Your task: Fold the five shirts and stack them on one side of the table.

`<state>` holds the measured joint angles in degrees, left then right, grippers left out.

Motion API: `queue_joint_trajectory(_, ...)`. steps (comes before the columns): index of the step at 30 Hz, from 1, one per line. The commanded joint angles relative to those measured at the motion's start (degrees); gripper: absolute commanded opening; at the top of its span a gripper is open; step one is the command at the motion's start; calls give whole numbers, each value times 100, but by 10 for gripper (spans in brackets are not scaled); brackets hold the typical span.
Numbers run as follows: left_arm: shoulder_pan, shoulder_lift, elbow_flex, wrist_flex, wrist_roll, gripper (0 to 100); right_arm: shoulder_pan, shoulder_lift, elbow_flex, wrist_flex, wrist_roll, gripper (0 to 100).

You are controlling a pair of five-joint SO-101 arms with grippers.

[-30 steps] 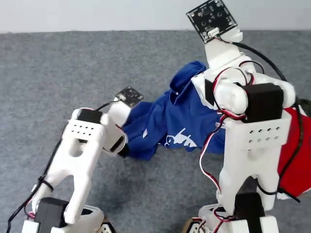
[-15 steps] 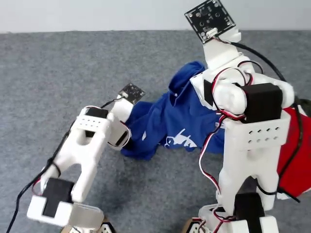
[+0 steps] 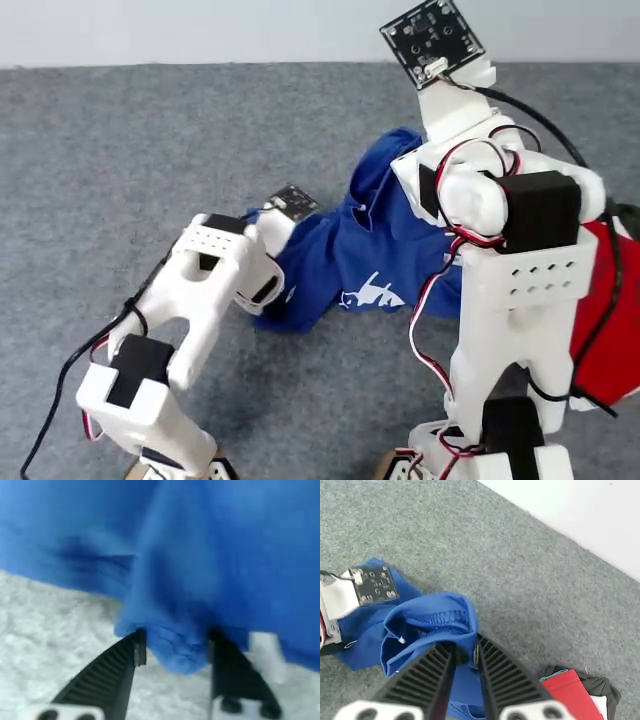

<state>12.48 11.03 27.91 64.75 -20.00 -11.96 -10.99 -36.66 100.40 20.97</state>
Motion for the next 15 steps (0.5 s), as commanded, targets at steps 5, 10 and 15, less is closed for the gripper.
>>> queue_joint_trajectory(5, 237, 53, -40, 105, 53, 43, 66, 4, 202, 154, -53, 11)
queue_joint_trajectory(10, 193, 53, -356, 580, -114, 13, 75, -66, 1037, -75, -62, 11)
queue_joint_trajectory(15, 114, 44, -1086, 1530, -193, 13, 268, -374, 1855, -646, -62, 11)
